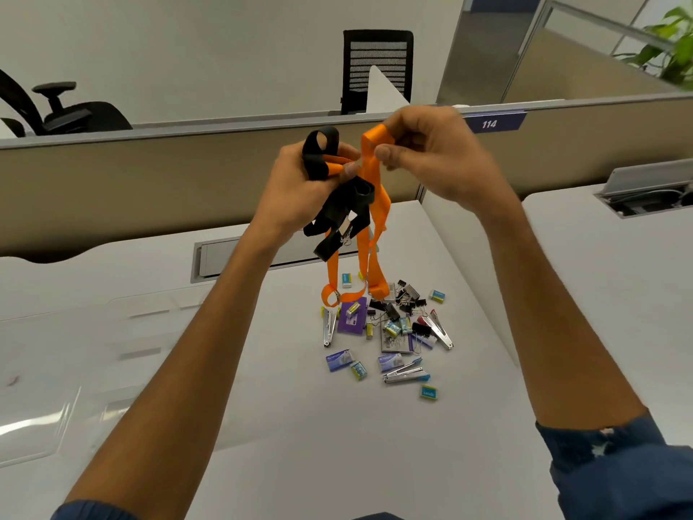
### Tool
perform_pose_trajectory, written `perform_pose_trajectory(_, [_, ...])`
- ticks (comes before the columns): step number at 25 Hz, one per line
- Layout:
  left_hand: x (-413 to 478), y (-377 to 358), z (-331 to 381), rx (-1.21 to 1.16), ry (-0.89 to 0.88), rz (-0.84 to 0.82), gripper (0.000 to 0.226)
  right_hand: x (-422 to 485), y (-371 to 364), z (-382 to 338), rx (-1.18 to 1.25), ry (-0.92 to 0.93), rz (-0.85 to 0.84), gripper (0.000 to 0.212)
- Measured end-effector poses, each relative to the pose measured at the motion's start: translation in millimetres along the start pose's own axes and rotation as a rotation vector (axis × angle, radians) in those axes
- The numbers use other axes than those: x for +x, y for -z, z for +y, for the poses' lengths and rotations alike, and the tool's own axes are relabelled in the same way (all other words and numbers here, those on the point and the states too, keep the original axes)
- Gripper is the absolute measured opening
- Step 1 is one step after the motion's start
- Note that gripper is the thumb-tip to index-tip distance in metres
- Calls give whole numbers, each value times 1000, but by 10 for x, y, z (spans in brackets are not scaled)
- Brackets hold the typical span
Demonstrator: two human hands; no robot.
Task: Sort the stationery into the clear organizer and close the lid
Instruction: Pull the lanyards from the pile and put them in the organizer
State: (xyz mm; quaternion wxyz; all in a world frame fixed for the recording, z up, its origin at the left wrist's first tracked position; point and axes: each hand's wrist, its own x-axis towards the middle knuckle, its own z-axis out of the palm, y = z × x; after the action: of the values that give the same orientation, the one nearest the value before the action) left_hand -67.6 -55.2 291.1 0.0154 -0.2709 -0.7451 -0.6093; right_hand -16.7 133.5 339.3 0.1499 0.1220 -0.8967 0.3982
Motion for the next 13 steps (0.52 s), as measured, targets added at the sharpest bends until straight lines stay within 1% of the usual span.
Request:
perform_pose_trajectory(3, [-12, 38, 32, -44, -9, -91, 22, 115, -110, -109, 49, 50, -48, 20])
perform_pose_trajectory(7, [-43, 68, 25, -16, -9, -125, 13, 185, -230, -237, 101, 126, -109, 17])
perform_pose_trajectory(10, [-65, 150, 29, 28, 0, -109, 6, 199, -303, -329, 135, 168, -137, 16])
perform_pose_trajectory(13, [-108, 251, 81, 58, 15, -83, 13, 190, -362, -384, 197, 181, -107, 16])
